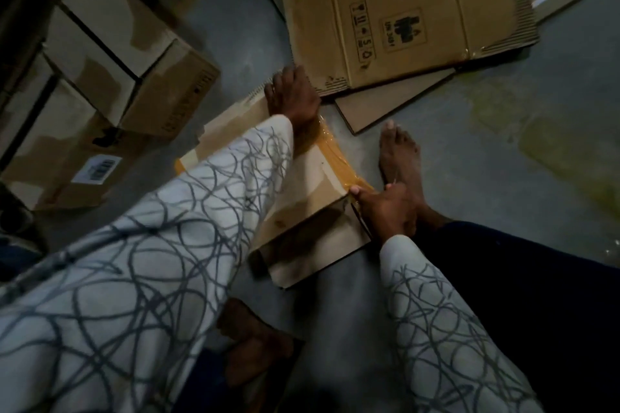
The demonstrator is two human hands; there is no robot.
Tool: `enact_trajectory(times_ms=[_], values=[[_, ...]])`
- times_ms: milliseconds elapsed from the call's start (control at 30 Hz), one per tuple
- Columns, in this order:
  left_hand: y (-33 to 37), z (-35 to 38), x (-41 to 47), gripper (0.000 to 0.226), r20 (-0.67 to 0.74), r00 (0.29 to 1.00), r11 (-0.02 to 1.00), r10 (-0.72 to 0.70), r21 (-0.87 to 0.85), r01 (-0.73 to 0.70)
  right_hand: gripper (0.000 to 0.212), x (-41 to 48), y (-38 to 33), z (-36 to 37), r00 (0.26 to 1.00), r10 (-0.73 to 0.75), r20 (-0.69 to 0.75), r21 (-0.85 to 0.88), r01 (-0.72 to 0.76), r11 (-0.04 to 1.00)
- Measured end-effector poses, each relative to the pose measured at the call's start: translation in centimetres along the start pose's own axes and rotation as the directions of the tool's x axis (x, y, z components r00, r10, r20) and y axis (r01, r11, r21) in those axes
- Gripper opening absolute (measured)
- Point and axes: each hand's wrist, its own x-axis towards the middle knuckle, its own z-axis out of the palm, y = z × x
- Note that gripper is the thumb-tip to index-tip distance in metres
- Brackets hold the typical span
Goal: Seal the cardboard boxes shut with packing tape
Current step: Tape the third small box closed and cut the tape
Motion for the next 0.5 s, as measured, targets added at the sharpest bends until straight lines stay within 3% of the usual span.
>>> enact_trajectory(times_ms=[67, 200, 333, 400, 433, 467, 500], values=[[-0.4, -1.0, 1.4, 0.036, 0.032, 0.999, 0.995, -0.039, -0.09, 0.042, 0.071, 0.0, -0.1, 0.0, 1.0, 0.004, 0.014, -0.016, -0.003, 1.0], [-0.9, -0.6, 1.8, 0.044, 0.04, 0.997, 0.982, -0.059, -0.178, 0.065, 0.071, 0.6, 0.1, 0.1, 1.0, 0.007, -0.012, -0.018, -0.007, 1.0], [-4.5, 2.2, -5.1, 0.056, -0.178, 0.984, 0.981, -0.018, -0.192, -0.016, 0.087, 0.5, 0.4, 0.3, 1.0, -0.008, 0.012, 0.038, 0.008, 0.999], [-7.6, 4.2, -11.0, 0.06, -0.34, 0.924, 0.965, -0.175, -0.247, 0.092, 0.096, 1.3, 0.8, -0.1, 0.991, -0.115, 0.07, -0.001, 0.116, 0.993], [-9.2, 5.0, -13.9, 0.06, -0.384, 0.861, 0.919, -0.333, -0.336, 0.206, 0.096, 1.8, 0.9, -0.4, 0.963, -0.243, 0.121, -0.099, 0.255, 0.962], [-10.8, 5.9, -16.6, 0.061, -0.367, 0.77, 0.822, -0.523, -0.457, 0.34, 0.101, 2.7, 1.3, -0.5, 0.897, -0.419, 0.14, -0.166, 0.439, 0.883], [-12.2, 6.6, -18.9, 0.06, -0.266, 0.662, 0.66, -0.701, -0.593, 0.461, 0.109, 3.8, 1.6, -0.5, 0.818, -0.556, 0.148, -0.245, 0.575, 0.78]])
